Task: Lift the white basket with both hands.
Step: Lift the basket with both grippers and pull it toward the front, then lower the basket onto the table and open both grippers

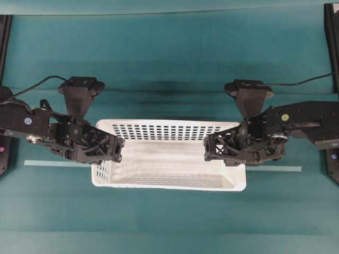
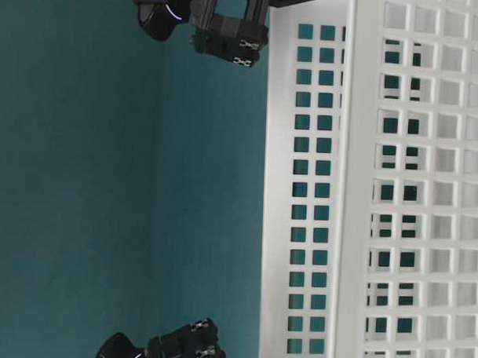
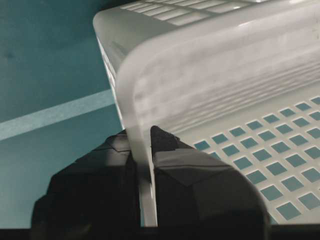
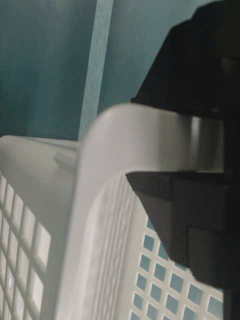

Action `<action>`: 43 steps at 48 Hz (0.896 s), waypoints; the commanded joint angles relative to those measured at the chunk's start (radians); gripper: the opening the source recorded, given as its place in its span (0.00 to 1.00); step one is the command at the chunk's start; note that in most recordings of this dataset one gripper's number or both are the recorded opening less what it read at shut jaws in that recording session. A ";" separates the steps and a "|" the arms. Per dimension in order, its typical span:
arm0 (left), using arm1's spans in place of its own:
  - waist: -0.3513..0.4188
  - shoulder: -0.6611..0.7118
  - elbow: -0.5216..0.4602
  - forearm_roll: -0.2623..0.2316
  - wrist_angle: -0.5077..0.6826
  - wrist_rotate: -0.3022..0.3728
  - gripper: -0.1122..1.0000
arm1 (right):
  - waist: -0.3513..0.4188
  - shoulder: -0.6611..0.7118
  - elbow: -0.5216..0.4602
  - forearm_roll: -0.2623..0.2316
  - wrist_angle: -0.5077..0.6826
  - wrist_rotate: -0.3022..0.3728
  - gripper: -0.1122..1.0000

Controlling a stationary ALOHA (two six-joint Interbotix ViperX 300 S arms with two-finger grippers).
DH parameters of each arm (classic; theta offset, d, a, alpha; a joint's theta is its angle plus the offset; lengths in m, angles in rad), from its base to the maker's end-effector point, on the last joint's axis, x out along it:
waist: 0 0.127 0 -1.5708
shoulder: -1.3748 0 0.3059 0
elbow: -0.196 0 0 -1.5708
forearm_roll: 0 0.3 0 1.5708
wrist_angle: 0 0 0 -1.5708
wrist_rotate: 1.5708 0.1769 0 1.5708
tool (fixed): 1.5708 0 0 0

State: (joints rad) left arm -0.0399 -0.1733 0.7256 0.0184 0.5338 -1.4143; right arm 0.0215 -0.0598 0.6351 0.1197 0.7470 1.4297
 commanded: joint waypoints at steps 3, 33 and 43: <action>-0.011 -0.005 -0.017 0.005 -0.009 0.011 0.08 | 0.025 0.000 -0.006 -0.011 -0.006 -0.021 0.24; -0.011 0.000 -0.003 0.008 -0.011 0.012 0.32 | 0.031 0.005 0.026 -0.012 -0.087 -0.054 0.29; -0.011 0.000 -0.002 0.005 -0.011 0.011 0.67 | 0.031 0.005 0.034 -0.011 -0.087 -0.049 0.58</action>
State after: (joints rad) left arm -0.0537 -0.1687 0.7286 0.0199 0.5292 -1.4051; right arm 0.0430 -0.0598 0.6719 0.1104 0.6611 1.3806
